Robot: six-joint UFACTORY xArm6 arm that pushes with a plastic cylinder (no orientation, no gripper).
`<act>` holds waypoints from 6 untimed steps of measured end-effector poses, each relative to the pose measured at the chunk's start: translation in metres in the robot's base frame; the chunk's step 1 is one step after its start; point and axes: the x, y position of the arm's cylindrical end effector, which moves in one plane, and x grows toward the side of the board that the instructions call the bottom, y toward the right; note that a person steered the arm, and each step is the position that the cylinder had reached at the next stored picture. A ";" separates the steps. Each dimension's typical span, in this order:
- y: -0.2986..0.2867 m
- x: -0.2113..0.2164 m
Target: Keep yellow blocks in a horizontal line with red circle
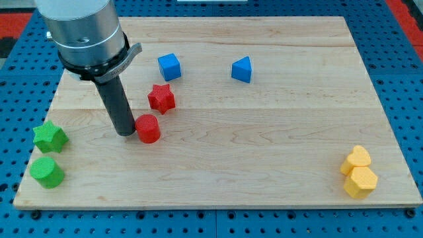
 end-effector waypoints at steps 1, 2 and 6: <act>0.004 0.000; 0.026 0.000; 0.171 0.127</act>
